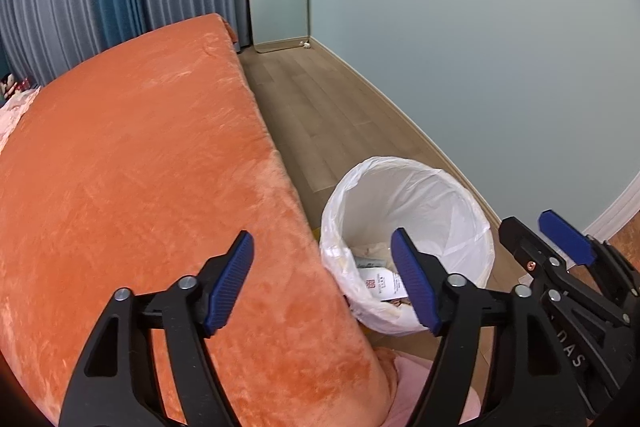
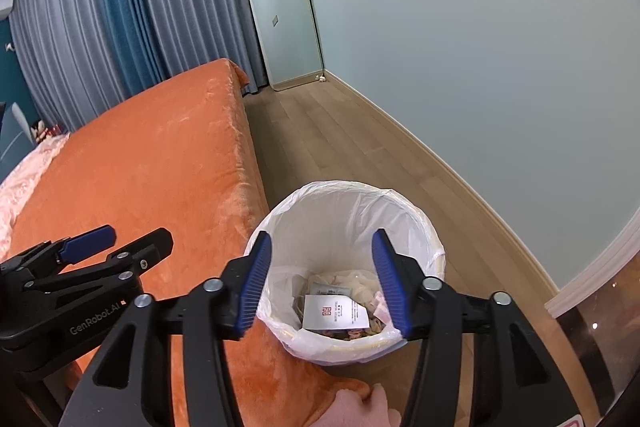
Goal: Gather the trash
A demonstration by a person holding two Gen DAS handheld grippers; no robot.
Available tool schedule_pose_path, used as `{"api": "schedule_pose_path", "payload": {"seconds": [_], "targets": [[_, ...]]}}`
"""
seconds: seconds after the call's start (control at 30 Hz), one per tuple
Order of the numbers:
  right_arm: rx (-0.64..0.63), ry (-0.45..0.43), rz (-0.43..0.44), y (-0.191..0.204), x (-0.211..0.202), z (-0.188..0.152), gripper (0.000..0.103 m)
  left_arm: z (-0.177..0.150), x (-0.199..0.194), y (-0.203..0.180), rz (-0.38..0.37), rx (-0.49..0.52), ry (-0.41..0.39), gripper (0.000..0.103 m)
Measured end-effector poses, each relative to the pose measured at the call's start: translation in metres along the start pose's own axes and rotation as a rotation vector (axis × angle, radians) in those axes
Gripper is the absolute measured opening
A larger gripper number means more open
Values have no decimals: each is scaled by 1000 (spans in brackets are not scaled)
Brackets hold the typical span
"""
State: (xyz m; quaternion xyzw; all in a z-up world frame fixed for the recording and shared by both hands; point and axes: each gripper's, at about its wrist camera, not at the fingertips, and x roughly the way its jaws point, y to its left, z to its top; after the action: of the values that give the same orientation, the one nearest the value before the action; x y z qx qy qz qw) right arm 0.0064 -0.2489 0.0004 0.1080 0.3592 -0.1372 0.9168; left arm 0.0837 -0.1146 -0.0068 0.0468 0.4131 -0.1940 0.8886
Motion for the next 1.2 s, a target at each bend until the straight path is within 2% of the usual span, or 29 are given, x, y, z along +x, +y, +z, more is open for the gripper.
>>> {"api": "schedule_pose_path", "payload": {"seconds": [0.17, 0.23, 0.33, 0.47, 0.53, 0.9, 1.2], "targets": [[11, 7, -1, 5, -4, -7, 67, -7, -1, 9, 11, -15, 9, 71], [17, 18, -5, 6, -3, -10, 79, -10, -2, 12, 20, -16, 11, 71], [21, 29, -2, 9, -4, -15, 83, -15, -4, 14, 32, -14, 8, 77], [7, 43, -6, 14, -4, -22, 88, -23, -6, 17, 49, -7, 8, 77], [-2, 52, -10, 16, -5, -28, 96, -27, -7, 19, 64, -4, 8, 77], [-39, 50, -100, 22, -13, -49, 96, -43, -12, 31, 101, -13, 3, 78], [-30, 50, -114, 16, -18, -58, 96, -50, -13, 27, 114, -2, 0, 78]]}}
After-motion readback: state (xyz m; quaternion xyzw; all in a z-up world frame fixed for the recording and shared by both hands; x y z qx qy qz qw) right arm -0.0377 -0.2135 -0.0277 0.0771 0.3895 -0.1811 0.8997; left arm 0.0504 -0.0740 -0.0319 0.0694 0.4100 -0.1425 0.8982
